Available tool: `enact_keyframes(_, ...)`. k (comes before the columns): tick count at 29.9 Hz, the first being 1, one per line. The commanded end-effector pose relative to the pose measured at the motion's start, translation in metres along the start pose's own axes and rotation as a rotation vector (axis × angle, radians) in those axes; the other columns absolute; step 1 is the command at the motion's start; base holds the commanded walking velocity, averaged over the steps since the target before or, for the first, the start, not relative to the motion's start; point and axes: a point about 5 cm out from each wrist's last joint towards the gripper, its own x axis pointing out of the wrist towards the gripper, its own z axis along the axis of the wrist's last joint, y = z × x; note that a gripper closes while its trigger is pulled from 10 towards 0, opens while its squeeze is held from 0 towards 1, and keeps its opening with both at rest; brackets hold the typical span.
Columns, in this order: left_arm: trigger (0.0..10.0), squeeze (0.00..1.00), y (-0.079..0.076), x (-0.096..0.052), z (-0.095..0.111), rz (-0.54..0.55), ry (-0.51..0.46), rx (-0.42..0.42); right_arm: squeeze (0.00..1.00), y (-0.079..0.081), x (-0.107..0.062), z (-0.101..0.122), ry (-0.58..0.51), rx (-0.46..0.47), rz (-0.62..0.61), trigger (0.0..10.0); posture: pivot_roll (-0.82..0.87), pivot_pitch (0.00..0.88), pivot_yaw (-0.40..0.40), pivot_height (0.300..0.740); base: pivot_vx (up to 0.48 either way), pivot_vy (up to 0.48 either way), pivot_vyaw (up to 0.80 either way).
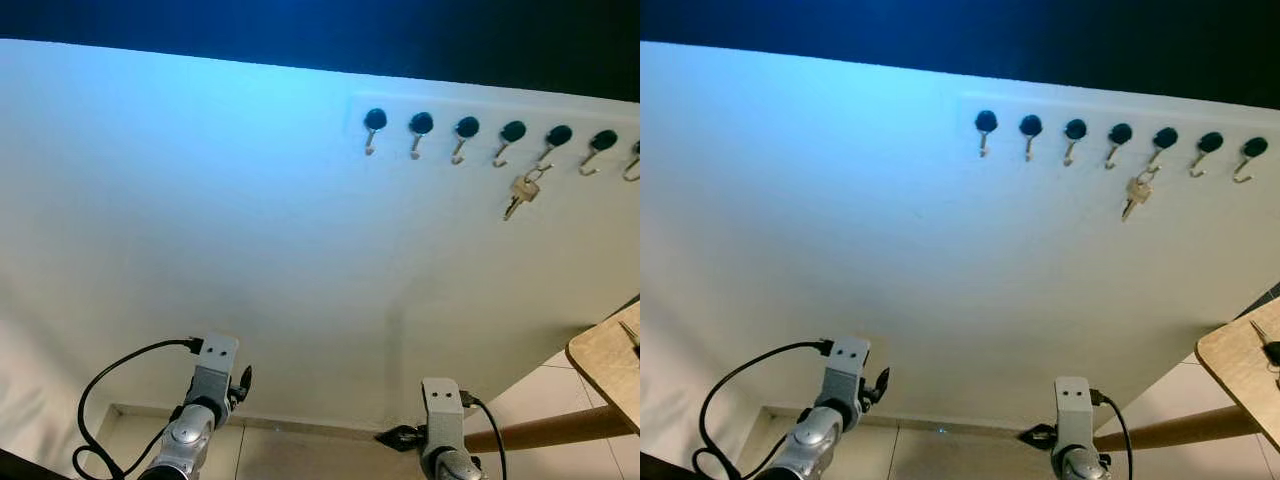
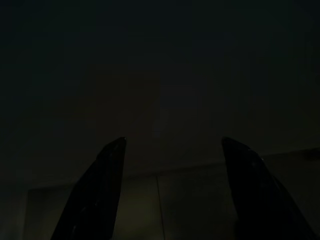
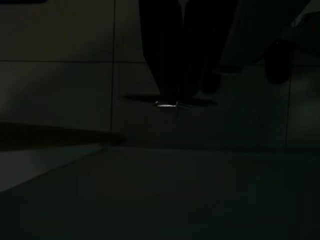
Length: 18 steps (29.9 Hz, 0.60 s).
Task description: Hang keys on a hook
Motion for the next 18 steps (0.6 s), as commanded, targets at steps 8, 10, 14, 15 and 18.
enact_keyframes(8, 10.0, 0.0, -0.0024, -0.0005, -0.0026, -0.007, 0.012, -0.011, 0.0, -0.0018, -0.0003, 0.0, -0.006, 0.017, -0.013, 10.0, 0.06, 0.027, -0.055, 0.74, -0.262, 0.0, 0.0)
enact_keyframes(10, 10.0, 0.0, -0.0023, -0.0005, -0.0025, -0.007, 0.013, -0.012, 0.0, -0.0015, -0.0002, 0.0004, -0.007, 0.017, -0.013, 10.0, 0.06, 0.027, -0.055, 0.74, -0.281, 0.0, 0.0)
enact_keyframes(14, 10.0, 0.0, -0.0019, -0.0004, -0.0023, -0.007, 0.013, -0.012, 0.0, -0.0007, 0.0001, 0.0014, -0.009, 0.017, -0.012, 10.0, 0.07, 0.026, -0.054, 0.74, -0.317, 0.0, 0.0)
enact_keyframes(15, 10.0, 0.0, -0.0019, -0.0003, -0.0023, -0.007, 0.013, -0.012, 0.0, -0.0006, 0.0001, 0.0014, -0.009, 0.017, -0.011, 10.0, 0.07, 0.026, -0.054, 0.74, -0.334, 0.0, 0.0)
enact_keyframes(18, 10.0, 0.0, -0.0016, -0.0002, -0.0021, -0.007, 0.013, -0.01, 0.0, -0.0002, 0.0002, 0.0016, -0.009, 0.018, -0.01, 10.0, 0.06, 0.027, -0.053, 0.74, -0.334, 0.0, 0.0)
